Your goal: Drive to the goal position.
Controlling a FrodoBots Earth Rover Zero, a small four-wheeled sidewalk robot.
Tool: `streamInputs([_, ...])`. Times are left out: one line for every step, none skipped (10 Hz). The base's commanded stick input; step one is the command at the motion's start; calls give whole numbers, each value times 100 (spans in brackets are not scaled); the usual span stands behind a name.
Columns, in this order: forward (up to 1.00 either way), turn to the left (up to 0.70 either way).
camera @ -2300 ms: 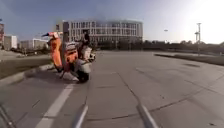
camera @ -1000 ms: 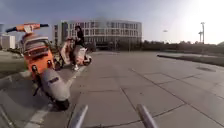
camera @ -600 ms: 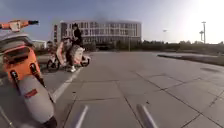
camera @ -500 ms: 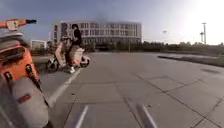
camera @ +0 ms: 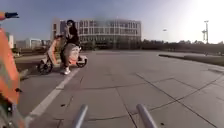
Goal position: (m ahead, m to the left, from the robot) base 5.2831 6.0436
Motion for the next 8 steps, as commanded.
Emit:
streamInputs([70,-14])
streamInputs([70,-14])
streamInputs([70,-14])
streamInputs([70,-14])
streamInputs([70,-14])
streamInputs([70,-14])
streamInputs([70,-14])
streamInputs([70,-14])
